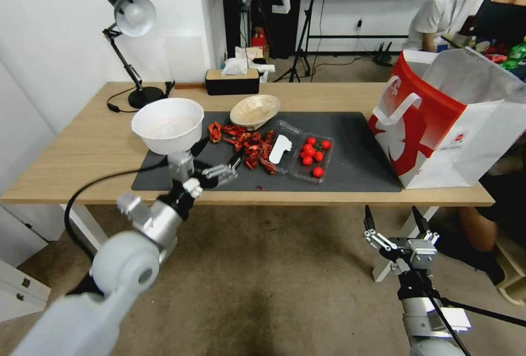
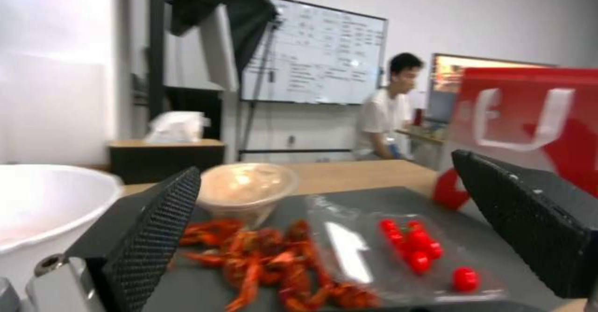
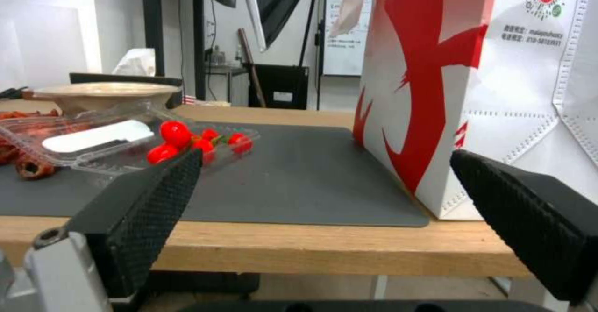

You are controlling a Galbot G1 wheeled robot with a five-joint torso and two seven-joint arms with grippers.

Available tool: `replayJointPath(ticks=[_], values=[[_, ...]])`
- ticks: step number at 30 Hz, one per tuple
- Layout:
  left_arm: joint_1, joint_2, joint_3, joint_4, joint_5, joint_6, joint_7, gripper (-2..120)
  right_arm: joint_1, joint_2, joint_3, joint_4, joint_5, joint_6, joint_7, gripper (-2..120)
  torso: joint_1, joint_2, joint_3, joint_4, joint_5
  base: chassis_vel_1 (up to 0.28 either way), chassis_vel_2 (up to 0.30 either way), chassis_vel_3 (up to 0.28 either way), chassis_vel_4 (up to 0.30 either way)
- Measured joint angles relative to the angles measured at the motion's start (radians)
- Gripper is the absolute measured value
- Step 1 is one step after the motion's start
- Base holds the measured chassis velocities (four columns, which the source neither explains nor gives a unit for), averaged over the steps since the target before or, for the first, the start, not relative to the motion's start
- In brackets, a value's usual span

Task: Pick up the trash from the table and place it into the takeout bag.

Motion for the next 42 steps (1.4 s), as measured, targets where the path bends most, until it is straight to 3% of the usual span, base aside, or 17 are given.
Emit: replayJointPath(ticks=[2, 4, 10, 12, 19, 35, 42], values=[[0.010, -0.012, -0.008, 0.004, 0.017, -0.008, -0.001, 100, 0.000, -0.001, 0.001, 0.000, 0.001, 0.000, 0.000, 100, 0.000, 0.000, 0.000, 0.0000, 0.0003, 0.000, 0.000, 0.000, 0.000], [0.050, -0.064, -0.047, 0.036, 0.103, -0.059, -0.001, 100, 0.001, -0.002, 0.004, 0.000, 0.005, 0.000, 0.002, 100, 0.000, 0.000, 0.000, 0.0000, 0.0000, 0.000, 0.000, 0.000, 0.000], [0.123, -0.132, -0.100, 0.081, 0.178, -0.134, 0.001, 100, 0.006, -0.002, 0.002, -0.001, 0.008, 0.000, 0.003, 100, 0.000, 0.000, 0.000, 0.0002, 0.0001, 0.000, 0.000, 0.000, 0.000], [0.185, -0.172, -0.135, 0.116, 0.227, -0.200, 0.005, 100, 0.009, -0.003, 0.001, -0.008, 0.009, 0.000, 0.004, 100, 0.000, 0.000, 0.000, 0.0003, 0.0000, 0.000, 0.000, 0.000, 0.000], [0.233, -0.188, -0.151, 0.160, 0.265, -0.260, 0.005, 100, 0.018, -0.002, -0.004, -0.018, 0.010, 0.000, 0.004, 100, 0.000, 0.000, 0.000, 0.0002, 0.0000, 0.000, 0.000, 0.000, 0.000], [0.223, -0.179, -0.164, 0.196, 0.271, -0.275, 0.005, 100, 0.022, -0.003, -0.008, -0.023, 0.010, 0.000, 0.005, 100, 0.000, 0.000, 0.000, 0.0004, 0.0000, 0.000, 0.000, 0.000, 0.000], [0.090, -0.096, -0.082, 0.171, 0.215, -0.197, 0.010, 100, 0.020, -0.002, -0.008, -0.023, 0.010, 0.000, 0.005, 100, 0.000, 0.000, 0.000, -0.0001, 0.0000, 0.000, 0.000, 0.000, 0.000]])
